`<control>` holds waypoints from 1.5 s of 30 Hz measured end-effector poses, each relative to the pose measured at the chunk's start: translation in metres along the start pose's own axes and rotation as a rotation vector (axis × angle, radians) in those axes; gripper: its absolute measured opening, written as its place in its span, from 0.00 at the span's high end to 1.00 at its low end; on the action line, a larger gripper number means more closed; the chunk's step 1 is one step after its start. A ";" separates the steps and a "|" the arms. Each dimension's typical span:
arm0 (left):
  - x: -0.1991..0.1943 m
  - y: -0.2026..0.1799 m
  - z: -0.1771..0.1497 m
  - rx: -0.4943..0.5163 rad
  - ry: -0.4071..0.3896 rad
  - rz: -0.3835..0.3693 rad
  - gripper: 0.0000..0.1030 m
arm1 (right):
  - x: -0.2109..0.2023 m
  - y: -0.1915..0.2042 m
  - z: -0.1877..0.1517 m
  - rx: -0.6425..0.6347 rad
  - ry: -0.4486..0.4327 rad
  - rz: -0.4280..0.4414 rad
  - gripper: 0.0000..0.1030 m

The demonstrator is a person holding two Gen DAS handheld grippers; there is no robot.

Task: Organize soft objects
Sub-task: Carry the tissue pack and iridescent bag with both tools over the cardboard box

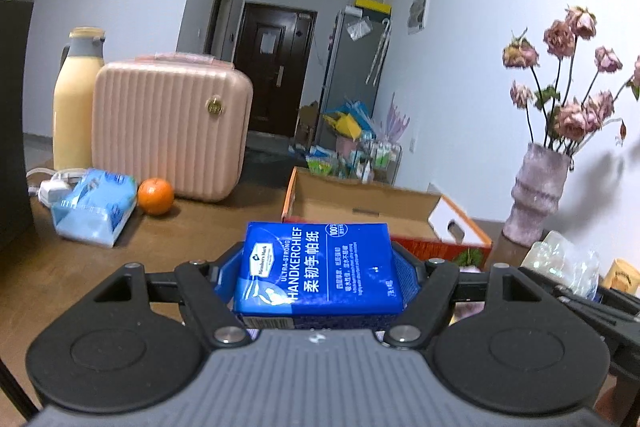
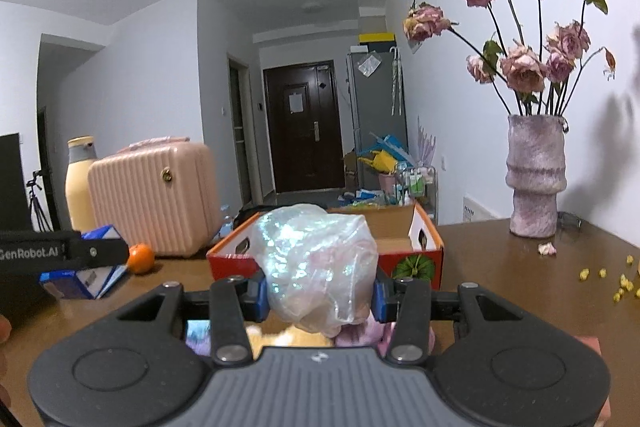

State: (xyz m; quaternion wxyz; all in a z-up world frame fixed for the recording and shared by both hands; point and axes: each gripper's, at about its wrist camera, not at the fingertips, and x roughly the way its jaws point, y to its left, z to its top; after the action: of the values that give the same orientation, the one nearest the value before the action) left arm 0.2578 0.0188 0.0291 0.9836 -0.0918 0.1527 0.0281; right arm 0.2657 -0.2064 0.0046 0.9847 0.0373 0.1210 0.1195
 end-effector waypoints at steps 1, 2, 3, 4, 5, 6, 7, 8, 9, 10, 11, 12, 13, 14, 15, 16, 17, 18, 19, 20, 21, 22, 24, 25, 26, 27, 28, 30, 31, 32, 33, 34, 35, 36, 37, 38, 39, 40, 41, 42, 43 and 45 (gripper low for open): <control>0.003 -0.003 0.004 -0.001 -0.010 0.004 0.28 | 0.004 -0.001 0.004 0.003 -0.005 -0.004 0.57; 0.005 -0.005 0.008 -0.004 -0.020 0.004 0.28 | 0.009 -0.001 0.007 0.006 -0.007 -0.006 0.57; 0.008 -0.007 0.012 -0.011 -0.026 0.001 0.28 | 0.013 -0.002 0.011 0.010 -0.010 -0.009 0.57; 0.012 -0.008 0.016 -0.019 -0.030 0.000 0.28 | 0.018 -0.003 0.014 0.013 -0.013 -0.011 0.57; 0.016 -0.010 0.020 -0.027 -0.035 0.002 0.28 | 0.021 -0.004 0.017 0.016 -0.017 -0.014 0.57; 0.020 -0.011 0.023 -0.032 -0.038 0.004 0.28 | 0.026 -0.005 0.020 0.020 -0.021 -0.018 0.57; 0.023 -0.012 0.025 -0.035 -0.040 0.007 0.28 | 0.030 -0.006 0.023 0.023 -0.025 -0.020 0.57; 0.028 -0.013 0.029 -0.036 -0.040 0.012 0.28 | 0.035 -0.008 0.025 0.027 -0.027 -0.021 0.57; 0.033 -0.015 0.032 -0.036 -0.038 0.018 0.28 | 0.040 -0.010 0.029 0.033 -0.028 -0.023 0.57; 0.037 -0.015 0.035 -0.037 -0.035 0.021 0.28 | 0.045 -0.010 0.031 0.038 -0.027 -0.025 0.57; 0.041 -0.016 0.037 -0.041 -0.033 0.022 0.28 | 0.050 -0.012 0.034 0.042 -0.024 -0.028 0.57; 0.046 -0.018 0.040 -0.043 -0.032 0.023 0.28 | 0.056 -0.012 0.037 0.044 -0.021 -0.029 0.57; 0.050 -0.019 0.041 -0.041 -0.031 0.025 0.28 | 0.062 -0.013 0.040 0.045 -0.017 -0.031 0.57; 0.055 -0.021 0.044 -0.035 -0.028 0.026 0.28 | 0.067 -0.014 0.042 0.045 -0.015 -0.034 0.57; 0.059 -0.023 0.046 -0.030 -0.025 0.025 0.28 | 0.072 -0.014 0.044 0.041 -0.013 -0.039 0.57; 0.063 -0.025 0.048 -0.026 -0.025 0.022 0.28 | 0.078 -0.015 0.046 0.036 -0.010 -0.047 0.57; 0.068 -0.026 0.049 -0.022 -0.029 0.025 0.28 | 0.081 -0.015 0.048 0.035 -0.009 -0.055 0.57; 0.072 -0.027 0.050 -0.020 -0.034 0.034 0.28 | 0.086 -0.017 0.050 0.037 -0.009 -0.061 0.57; 0.076 -0.029 0.052 -0.017 -0.035 0.040 0.28 | 0.090 -0.018 0.052 0.040 -0.007 -0.063 0.57; 0.081 -0.029 0.054 -0.016 -0.031 0.043 0.28 | 0.094 -0.019 0.054 0.044 -0.005 -0.064 0.57; 0.085 -0.029 0.056 -0.019 -0.028 0.043 0.28 | 0.097 -0.021 0.056 0.046 -0.005 -0.066 0.57; 0.088 -0.029 0.059 -0.023 -0.027 0.044 0.28 | 0.102 -0.022 0.057 0.046 -0.003 -0.067 0.57; 0.095 -0.030 0.063 -0.026 -0.029 0.051 0.28 | 0.110 -0.024 0.060 0.053 0.009 -0.066 0.57; 0.099 -0.030 0.065 -0.028 -0.030 0.052 0.28 | 0.115 -0.025 0.060 0.053 0.017 -0.065 0.57; 0.103 -0.030 0.067 -0.029 -0.029 0.052 0.28 | 0.120 -0.026 0.061 0.049 0.024 -0.066 0.57; 0.106 -0.031 0.068 -0.030 -0.027 0.054 0.28 | 0.125 -0.026 0.062 0.045 0.029 -0.069 0.57; 0.110 -0.032 0.070 -0.029 -0.024 0.057 0.28 | 0.129 -0.026 0.062 0.040 0.035 -0.070 0.57; 0.119 -0.034 0.073 -0.020 -0.020 0.064 0.28 | 0.138 -0.027 0.064 0.036 0.043 -0.070 0.57; 0.123 -0.035 0.075 -0.018 -0.017 0.067 0.28 | 0.142 -0.027 0.065 0.034 0.047 -0.072 0.57; 0.127 -0.036 0.077 -0.016 -0.015 0.066 0.28 | 0.147 -0.028 0.066 0.032 0.051 -0.075 0.57; 0.131 -0.037 0.078 -0.013 -0.013 0.062 0.28 | 0.152 -0.028 0.067 0.032 0.055 -0.079 0.57; 0.136 -0.037 0.079 -0.012 -0.010 0.061 0.28 | 0.156 -0.029 0.068 0.032 0.060 -0.082 0.57; 0.142 -0.039 0.080 -0.009 -0.006 0.060 0.28 | 0.161 -0.030 0.069 0.032 0.066 -0.083 0.57; 0.147 -0.040 0.081 -0.006 -0.003 0.059 0.28 | 0.165 -0.030 0.070 0.031 0.072 -0.085 0.57; 0.153 -0.042 0.081 -0.002 0.004 0.059 0.28 | 0.171 -0.031 0.071 0.028 0.078 -0.087 0.57; 0.158 -0.043 0.081 0.003 0.011 0.059 0.28 | 0.174 -0.030 0.071 0.024 0.083 -0.088 0.57; 0.164 -0.045 0.081 0.010 0.018 0.060 0.28 | 0.179 -0.030 0.072 0.020 0.087 -0.090 0.57; 0.168 -0.046 0.081 0.014 0.023 0.061 0.28 | 0.183 -0.031 0.073 0.017 0.089 -0.091 0.57; 0.174 -0.046 0.081 0.018 0.029 0.064 0.28 | 0.187 -0.030 0.074 0.012 0.092 -0.092 0.57; 0.178 -0.047 0.081 0.022 0.035 0.067 0.28 | 0.190 -0.030 0.074 0.009 0.096 -0.093 0.57; 0.183 -0.048 0.081 0.026 0.041 0.069 0.28 | 0.194 -0.030 0.075 0.005 0.102 -0.096 0.57; 0.193 -0.050 0.081 0.034 0.050 0.074 0.28 | 0.202 -0.030 0.076 -0.003 0.115 -0.100 0.57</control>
State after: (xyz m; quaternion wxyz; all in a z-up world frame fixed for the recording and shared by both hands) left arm 0.4694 -0.0098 0.0543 0.9792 -0.0698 0.1811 0.0597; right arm 0.4816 -0.1893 0.0288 0.9809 0.0230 0.1790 0.0725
